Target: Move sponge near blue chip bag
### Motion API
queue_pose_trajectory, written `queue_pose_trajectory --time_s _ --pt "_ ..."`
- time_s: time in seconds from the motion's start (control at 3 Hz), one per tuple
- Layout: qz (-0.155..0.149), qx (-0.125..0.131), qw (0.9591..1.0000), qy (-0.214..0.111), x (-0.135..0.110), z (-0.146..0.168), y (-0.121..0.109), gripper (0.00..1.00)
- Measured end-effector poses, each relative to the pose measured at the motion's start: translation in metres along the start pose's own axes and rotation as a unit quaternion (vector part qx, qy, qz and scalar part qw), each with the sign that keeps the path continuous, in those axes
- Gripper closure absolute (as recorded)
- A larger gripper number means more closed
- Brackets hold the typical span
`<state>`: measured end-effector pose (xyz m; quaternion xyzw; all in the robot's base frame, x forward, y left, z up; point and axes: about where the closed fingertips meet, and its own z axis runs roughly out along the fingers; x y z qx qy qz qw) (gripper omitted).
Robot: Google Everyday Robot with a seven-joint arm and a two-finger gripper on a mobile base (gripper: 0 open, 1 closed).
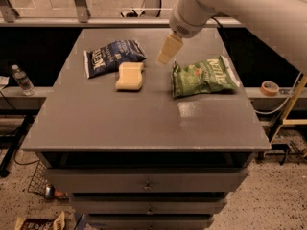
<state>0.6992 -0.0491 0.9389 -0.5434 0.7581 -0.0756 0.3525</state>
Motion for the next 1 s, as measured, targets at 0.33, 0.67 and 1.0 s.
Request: queue_pose_trajectory --time_s 0.33,0.67,1.0 --pt "0.049 0.038 0.9978 0.023 0.051 -0.044 -0.018 0.0" --pt "0.132 0.084 0.987 0.037 0.116 -0.095 -0.026 0.0" --pt "0.144 0.09 0.9846 0.04 0.127 -0.102 -0.026 0.0"
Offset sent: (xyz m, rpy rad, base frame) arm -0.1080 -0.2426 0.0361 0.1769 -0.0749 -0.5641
